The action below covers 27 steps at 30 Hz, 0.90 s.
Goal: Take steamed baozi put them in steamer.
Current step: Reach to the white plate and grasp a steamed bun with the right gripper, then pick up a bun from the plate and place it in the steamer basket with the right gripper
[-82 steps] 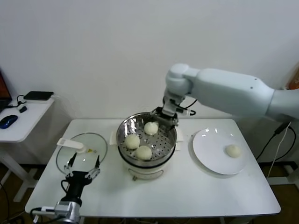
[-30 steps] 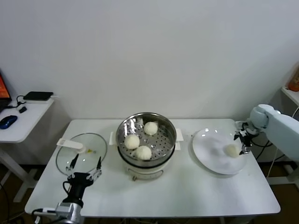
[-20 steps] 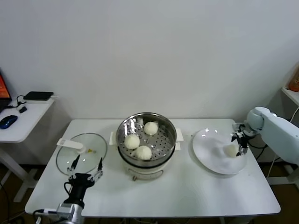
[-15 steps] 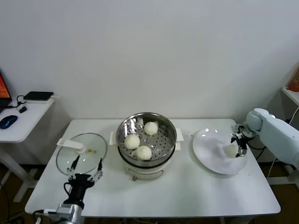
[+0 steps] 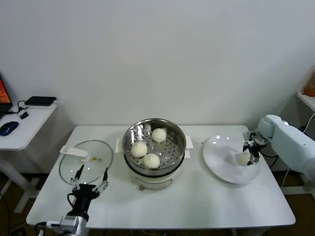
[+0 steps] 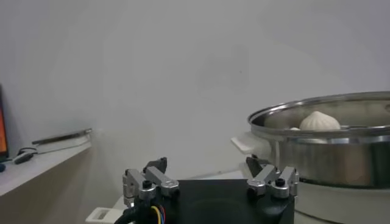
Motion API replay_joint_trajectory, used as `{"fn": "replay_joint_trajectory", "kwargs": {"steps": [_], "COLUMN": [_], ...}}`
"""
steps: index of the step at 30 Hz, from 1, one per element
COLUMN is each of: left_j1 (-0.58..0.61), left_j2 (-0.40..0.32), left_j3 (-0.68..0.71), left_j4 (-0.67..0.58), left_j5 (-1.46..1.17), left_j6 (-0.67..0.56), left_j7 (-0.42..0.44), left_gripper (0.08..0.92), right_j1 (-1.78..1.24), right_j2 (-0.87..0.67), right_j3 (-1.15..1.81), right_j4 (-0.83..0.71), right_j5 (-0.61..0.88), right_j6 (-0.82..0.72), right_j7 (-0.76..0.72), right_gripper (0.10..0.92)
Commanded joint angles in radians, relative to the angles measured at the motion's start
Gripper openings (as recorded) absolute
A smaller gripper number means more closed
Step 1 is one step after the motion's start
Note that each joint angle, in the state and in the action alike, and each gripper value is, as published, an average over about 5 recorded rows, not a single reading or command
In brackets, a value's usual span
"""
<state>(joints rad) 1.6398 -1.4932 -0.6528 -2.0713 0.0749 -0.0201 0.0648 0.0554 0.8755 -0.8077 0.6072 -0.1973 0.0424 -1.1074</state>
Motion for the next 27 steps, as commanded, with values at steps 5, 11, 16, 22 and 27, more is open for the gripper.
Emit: {"fn": "replay_joint_trajectory", "kwargs": {"steps": [5,11,16,22,27], "left_j1": [0.003,0.002,0.001,-0.005,-0.010], "left_j2": [-0.001,-0.001,-0.002,-0.004,-0.004], "left_j3": [-0.002,-0.002,-0.004,-0.005,0.000], "left_j4": [0.002,0.003,0.002,0.004,0.000], "left_j5": [0.001,0.001,0.001,-0.003,-0.004], "left_j6": [-0.002,-0.002,-0.003,-0.004,-0.004], "left_j7": [0.000,0.000,0.000,-0.001,0.001], "left_gripper": [0.823,0.823,0.823,0.823,0.823], "right_j1": [-0.016,-0.001,0.059,0.215,0.394], "right_j2": [0.012,0.001,-0.030,-0.095,-0.127], "right_j3": [0.025,0.013,-0.073,-0.244,-0.437], "right_j4": [-0.027,-0.007,0.055,0.197,0.325], "right_j5": [-0.013,0.038,0.177,0.371,0.559], "right_j6": [0.007,-0.007,-0.061,-0.137,-0.206], "right_j7": [-0.002,-0.004,-0.006,0.000,0.009], "right_gripper": [0.655,0.638,0.636,0.636,0.640]}}
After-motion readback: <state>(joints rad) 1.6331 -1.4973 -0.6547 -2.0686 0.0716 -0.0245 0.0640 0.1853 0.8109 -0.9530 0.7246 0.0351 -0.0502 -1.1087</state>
